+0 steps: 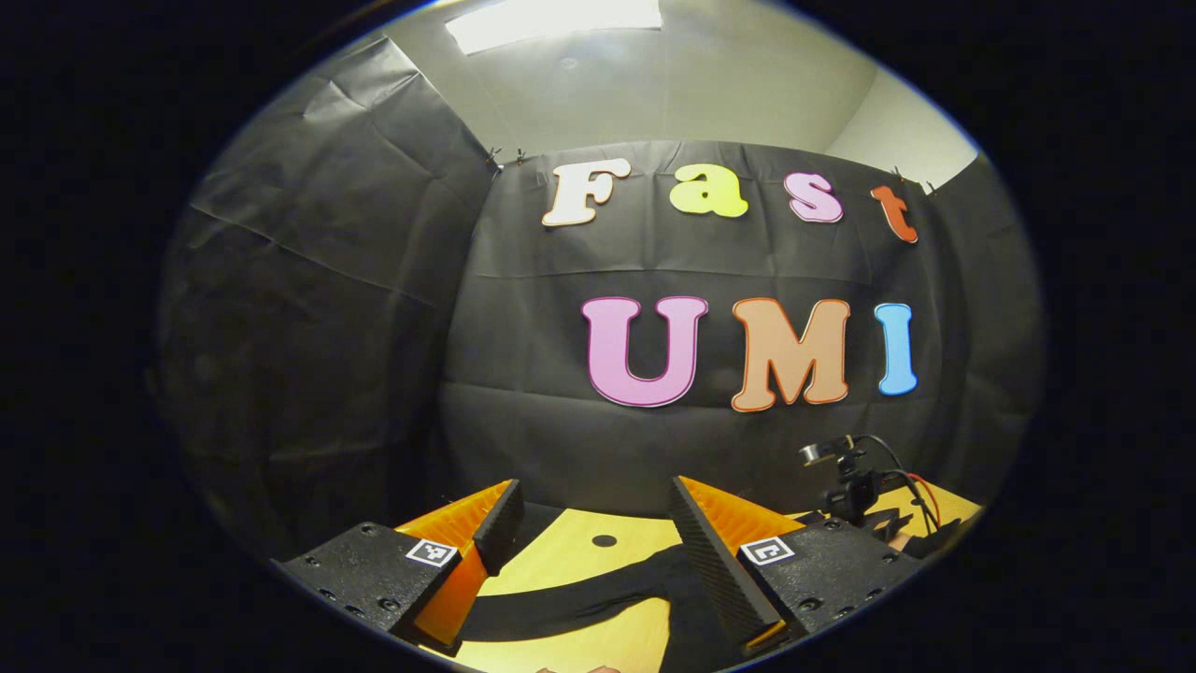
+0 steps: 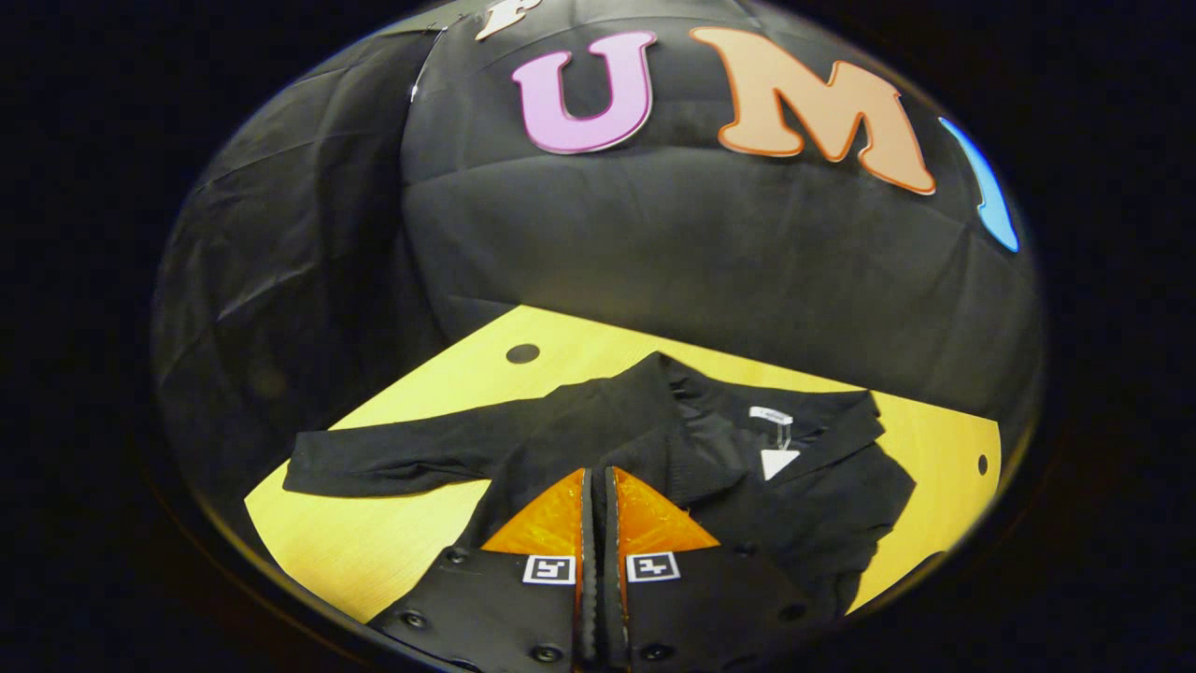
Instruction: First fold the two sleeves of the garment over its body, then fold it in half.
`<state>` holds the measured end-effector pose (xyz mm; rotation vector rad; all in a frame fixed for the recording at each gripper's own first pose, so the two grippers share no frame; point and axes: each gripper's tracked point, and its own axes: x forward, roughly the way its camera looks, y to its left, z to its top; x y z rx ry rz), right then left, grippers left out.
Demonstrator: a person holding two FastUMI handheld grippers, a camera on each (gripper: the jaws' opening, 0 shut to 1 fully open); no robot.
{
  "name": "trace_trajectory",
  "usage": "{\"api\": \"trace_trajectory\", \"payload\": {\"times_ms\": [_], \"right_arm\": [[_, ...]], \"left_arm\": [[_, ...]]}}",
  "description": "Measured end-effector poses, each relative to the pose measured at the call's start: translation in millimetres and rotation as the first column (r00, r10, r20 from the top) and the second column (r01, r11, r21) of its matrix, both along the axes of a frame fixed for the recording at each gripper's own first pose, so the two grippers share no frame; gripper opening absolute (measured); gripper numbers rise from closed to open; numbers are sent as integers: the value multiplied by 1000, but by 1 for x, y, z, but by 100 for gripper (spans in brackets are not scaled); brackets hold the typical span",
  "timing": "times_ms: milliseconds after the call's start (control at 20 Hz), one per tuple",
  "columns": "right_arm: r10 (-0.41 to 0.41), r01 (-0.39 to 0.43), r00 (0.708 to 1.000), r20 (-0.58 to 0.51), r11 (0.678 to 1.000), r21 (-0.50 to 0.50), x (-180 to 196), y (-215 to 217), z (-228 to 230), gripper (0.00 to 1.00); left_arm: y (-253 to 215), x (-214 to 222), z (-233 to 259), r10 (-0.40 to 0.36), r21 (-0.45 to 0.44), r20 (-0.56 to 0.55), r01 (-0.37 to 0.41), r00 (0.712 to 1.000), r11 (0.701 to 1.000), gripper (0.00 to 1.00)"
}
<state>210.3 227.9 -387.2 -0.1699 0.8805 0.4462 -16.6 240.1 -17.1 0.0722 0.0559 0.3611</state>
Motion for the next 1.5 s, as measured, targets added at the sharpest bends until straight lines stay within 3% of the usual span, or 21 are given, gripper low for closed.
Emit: {"api": "trace_trajectory", "payload": {"times_ms": [400, 600, 650, 800, 950, 1100, 1350, 1500], "right_arm": [[-2, -12, 990, -144, 995, -95, -25, 29, -82, 7], [6, -13, 994, -110, 998, -65, -31, 40, -73, 74], [5, -11, 997, -81, 998, -68, -31, 40, -65, 75], [-16, 17, 1000, 19, 999, -34, -34, 39, -36, 100], [-64, 65, 987, 150, 998, 2, -35, 20, 14, 100], [-139, 129, 950, 279, 990, 55, -38, -5, 76, 100], [-330, 266, 808, 487, 943, 198, -50, -68, 187, 100], [-400, 342, 750, 527, 916, 209, -73, -113, 227, 99]], "left_arm": [[61, -14, -25, 71, -28, -36, -72, 997, 997, 94], [87, -17, -43, 92, -63, -42, -95, 995, 994, 94], [93, -17, -51, 91, -69, -46, -94, 995, 993, 93], [109, -17, -81, 78, -57, -90, -83, 993, 995, 93], [117, -15, -114, 55, -70, -145, -66, 988, 995, 93], [123, -10, -145, 39, -89, -193, -57, 981, 994, 93], [132, -4, -196, 32, -122, -272, -67, 962, 990, 93], [136, -7, -232, 25, -152, -344, -82, 938, 985, 94]]}}
